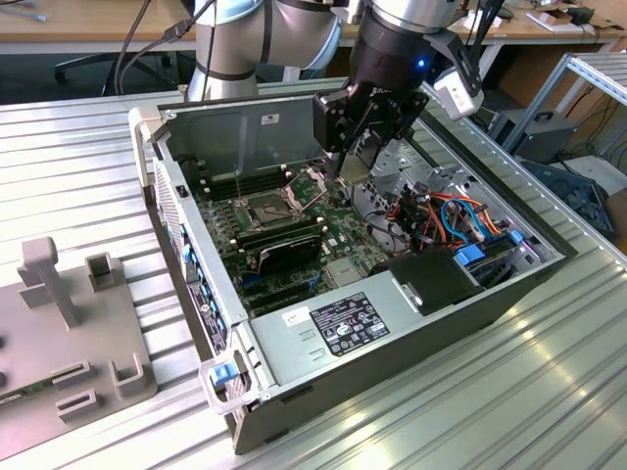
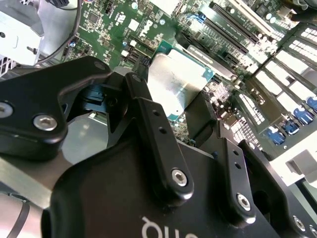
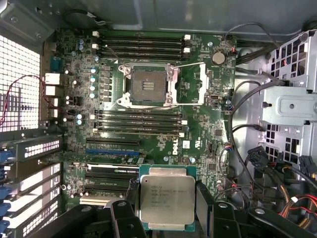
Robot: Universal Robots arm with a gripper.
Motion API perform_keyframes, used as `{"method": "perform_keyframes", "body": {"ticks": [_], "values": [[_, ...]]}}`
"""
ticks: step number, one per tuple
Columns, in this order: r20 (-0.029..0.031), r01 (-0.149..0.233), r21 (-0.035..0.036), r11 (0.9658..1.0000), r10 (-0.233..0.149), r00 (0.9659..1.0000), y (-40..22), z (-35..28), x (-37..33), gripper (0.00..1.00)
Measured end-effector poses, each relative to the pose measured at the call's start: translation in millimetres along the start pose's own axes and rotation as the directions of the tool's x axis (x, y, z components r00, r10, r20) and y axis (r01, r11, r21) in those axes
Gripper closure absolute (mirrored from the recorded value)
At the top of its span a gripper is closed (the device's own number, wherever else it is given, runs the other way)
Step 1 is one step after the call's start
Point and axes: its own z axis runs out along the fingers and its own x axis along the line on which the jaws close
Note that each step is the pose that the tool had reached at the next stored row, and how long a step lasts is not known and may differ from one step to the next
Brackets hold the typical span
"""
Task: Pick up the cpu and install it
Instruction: 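Pick up the cpu and move it towards the insertion slot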
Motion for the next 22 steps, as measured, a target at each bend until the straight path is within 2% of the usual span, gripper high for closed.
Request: {"method": "perform_keyframes", "body": {"ticks": [5,8,14,19,22], "values": [[0.0,0.0,-0.0001,1.0,0.0,1.0,5.1,0.9,-0.2,0.45],[0.0,0.0,0.0,1.0,0.0,1.0,10.6,2.8,0.1,0.45],[0.0,0.0,-0.0001,1.0,0.0,1.0,27.6,6.0,3.6,0.45],[0.0001,0.0,-0.0001,1.0,0.0,1.0,40.3,10.1,9.7,0.45],[0.0,0.0,-0.0001,1.0,0.0,1.0,45.2,11.6,12.1,0.45]]}}
